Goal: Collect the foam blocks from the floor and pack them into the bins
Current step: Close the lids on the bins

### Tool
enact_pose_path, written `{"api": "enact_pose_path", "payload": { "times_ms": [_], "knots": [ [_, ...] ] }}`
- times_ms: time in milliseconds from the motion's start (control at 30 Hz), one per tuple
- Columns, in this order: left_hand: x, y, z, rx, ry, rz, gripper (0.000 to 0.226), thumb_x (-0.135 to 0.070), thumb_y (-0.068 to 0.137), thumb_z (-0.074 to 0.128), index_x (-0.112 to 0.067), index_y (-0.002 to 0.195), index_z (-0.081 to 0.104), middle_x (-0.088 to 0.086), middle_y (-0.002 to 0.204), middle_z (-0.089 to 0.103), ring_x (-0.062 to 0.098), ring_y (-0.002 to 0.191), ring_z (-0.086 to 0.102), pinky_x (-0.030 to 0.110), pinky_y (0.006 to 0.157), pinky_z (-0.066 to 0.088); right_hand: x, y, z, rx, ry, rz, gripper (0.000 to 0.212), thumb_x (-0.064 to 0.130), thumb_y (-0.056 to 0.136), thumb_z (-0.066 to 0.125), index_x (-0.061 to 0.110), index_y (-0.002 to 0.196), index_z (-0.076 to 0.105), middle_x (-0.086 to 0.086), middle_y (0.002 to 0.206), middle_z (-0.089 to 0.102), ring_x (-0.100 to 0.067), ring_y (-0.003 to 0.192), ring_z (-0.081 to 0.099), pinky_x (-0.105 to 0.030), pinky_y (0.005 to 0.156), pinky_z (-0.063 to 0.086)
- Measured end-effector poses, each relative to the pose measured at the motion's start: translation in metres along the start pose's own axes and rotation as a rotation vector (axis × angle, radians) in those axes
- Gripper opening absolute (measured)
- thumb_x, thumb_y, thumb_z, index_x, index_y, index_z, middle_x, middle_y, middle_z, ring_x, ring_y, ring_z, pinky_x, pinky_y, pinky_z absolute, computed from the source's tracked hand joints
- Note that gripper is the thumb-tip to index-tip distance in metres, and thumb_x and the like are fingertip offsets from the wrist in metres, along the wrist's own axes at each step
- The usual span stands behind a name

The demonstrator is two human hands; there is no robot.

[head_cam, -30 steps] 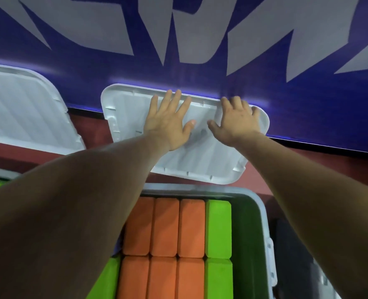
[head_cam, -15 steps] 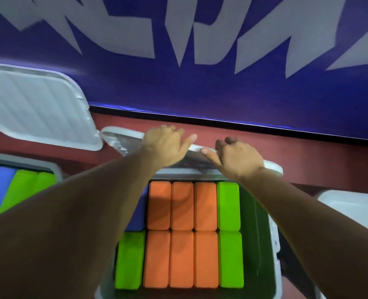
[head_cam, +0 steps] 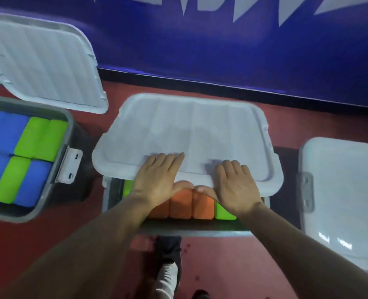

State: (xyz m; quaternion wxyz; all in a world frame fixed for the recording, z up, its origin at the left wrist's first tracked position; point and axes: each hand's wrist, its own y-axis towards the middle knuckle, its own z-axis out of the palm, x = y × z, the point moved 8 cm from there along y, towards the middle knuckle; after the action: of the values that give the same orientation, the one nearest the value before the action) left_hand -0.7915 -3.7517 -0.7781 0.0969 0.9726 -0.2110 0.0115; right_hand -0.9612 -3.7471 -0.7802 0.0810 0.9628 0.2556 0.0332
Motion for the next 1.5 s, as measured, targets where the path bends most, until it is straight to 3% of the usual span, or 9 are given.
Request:
{"api": "enact_pose_path", "payload": {
  "times_ms": [233, 400, 500, 667, 800, 1033, 1167, 1367, 1500],
  "knots": [
    [-0.053, -0.105, 0.047, 0.078, -0.125, -0.008, 0.072, -0.068, 0.098, 0.039, -0.004, 0.122, 0.064, 0.007, 0.106, 0.067, 0.029, 0.091, 0.064, 0.040, 0.082, 0.046, 0.047, -0.101, 0.047, -0.065, 0.074, -0.052, 0.057, 0.061, 0.101, 0.047, 0.006, 0.091, 0.057, -0.016, 0.089, 0.058, -0.033, 0.075, 0.050, -0.042, 0.065, 0.036],
    [-0.054, -0.082, 0.060, 0.065, -0.190, -0.077, 0.054, -0.054, 0.101, 0.042, -0.012, 0.125, 0.064, 0.007, 0.105, 0.062, 0.033, 0.097, 0.059, 0.043, 0.086, 0.043, 0.030, -0.106, 0.058, -0.067, 0.217, 0.145, 0.038, 0.042, 0.103, 0.056, 0.006, 0.100, 0.068, -0.012, 0.095, 0.065, -0.032, 0.078, 0.057, -0.042, 0.067, 0.043],
    [-0.056, -0.033, 0.071, 0.058, -0.278, -0.117, 0.061, -0.059, 0.098, 0.042, -0.016, 0.139, 0.058, 0.009, 0.134, 0.057, 0.036, 0.122, 0.054, 0.046, 0.102, 0.039, -0.022, -0.085, 0.055, -0.139, 0.183, 0.398, 0.027, 0.035, 0.097, 0.065, 0.007, 0.100, 0.064, -0.013, 0.096, 0.057, -0.035, 0.083, 0.053, -0.043, 0.070, 0.039],
    [-0.068, 0.018, 0.114, 0.332, -0.170, -0.170, 0.079, -0.076, 0.096, 0.013, -0.031, 0.161, 0.018, 0.005, 0.170, 0.008, 0.036, 0.156, 0.002, 0.062, 0.120, 0.016, -0.095, -0.084, 0.085, 0.177, 0.136, 0.893, 0.060, 0.058, 0.100, 0.036, 0.027, 0.151, 0.029, -0.020, 0.155, 0.026, -0.041, 0.146, 0.022, -0.058, 0.115, 0.024],
    [-0.073, 0.007, 0.124, 0.351, -0.139, -0.173, 0.083, -0.079, 0.095, 0.010, -0.031, 0.162, 0.009, 0.004, 0.170, -0.004, 0.036, 0.155, -0.009, 0.068, 0.119, 0.011, -0.094, -0.091, 0.081, 0.161, 0.219, 0.919, 0.061, 0.054, 0.102, 0.037, 0.021, 0.152, 0.025, -0.023, 0.158, 0.024, -0.042, 0.146, 0.026, -0.060, 0.113, 0.028],
    [-0.078, 0.011, 0.135, 0.415, -0.090, -0.155, 0.084, -0.079, 0.094, 0.005, -0.031, 0.162, 0.007, 0.006, 0.170, -0.008, 0.038, 0.154, -0.011, 0.069, 0.118, 0.010, -0.149, -0.120, 0.103, 0.292, 0.554, 1.343, 0.097, 0.080, 0.092, 0.025, 0.013, 0.161, 0.013, -0.019, 0.161, 0.031, -0.039, 0.147, 0.032, -0.056, 0.114, 0.032],
    [-0.082, 0.009, 0.136, 0.382, -0.085, -0.150, 0.084, -0.079, 0.094, 0.011, -0.030, 0.162, 0.015, 0.006, 0.170, 0.000, 0.038, 0.155, -0.004, 0.070, 0.116, 0.011, -0.146, -0.120, 0.095, 0.092, 0.533, 1.280, 0.087, 0.079, 0.090, 0.042, 0.010, 0.142, 0.044, -0.011, 0.134, 0.051, -0.030, 0.123, 0.049, -0.043, 0.094, 0.045],
    [-0.081, 0.008, 0.137, 0.363, -0.060, -0.159, 0.084, -0.079, 0.094, 0.012, -0.030, 0.162, 0.017, 0.006, 0.170, 0.001, 0.037, 0.156, -0.003, 0.070, 0.115, 0.013, -0.140, -0.116, 0.090, 0.016, 0.486, 1.165, 0.065, 0.062, 0.098, 0.048, 0.015, 0.143, 0.046, -0.006, 0.134, 0.039, -0.031, 0.113, 0.054, -0.033, 0.083, 0.044],
    [-0.084, 0.008, 0.139, 0.333, -0.061, -0.150, 0.084, -0.079, 0.093, 0.017, -0.029, 0.161, 0.019, 0.006, 0.170, 0.003, 0.037, 0.156, -0.001, 0.070, 0.114, 0.015, -0.138, -0.110, 0.090, 0.115, 0.467, 1.095, 0.068, 0.059, 0.104, 0.034, 0.022, 0.160, 0.025, -0.006, 0.152, 0.047, -0.032, 0.125, 0.057, -0.043, 0.094, 0.049]
  ]
}}
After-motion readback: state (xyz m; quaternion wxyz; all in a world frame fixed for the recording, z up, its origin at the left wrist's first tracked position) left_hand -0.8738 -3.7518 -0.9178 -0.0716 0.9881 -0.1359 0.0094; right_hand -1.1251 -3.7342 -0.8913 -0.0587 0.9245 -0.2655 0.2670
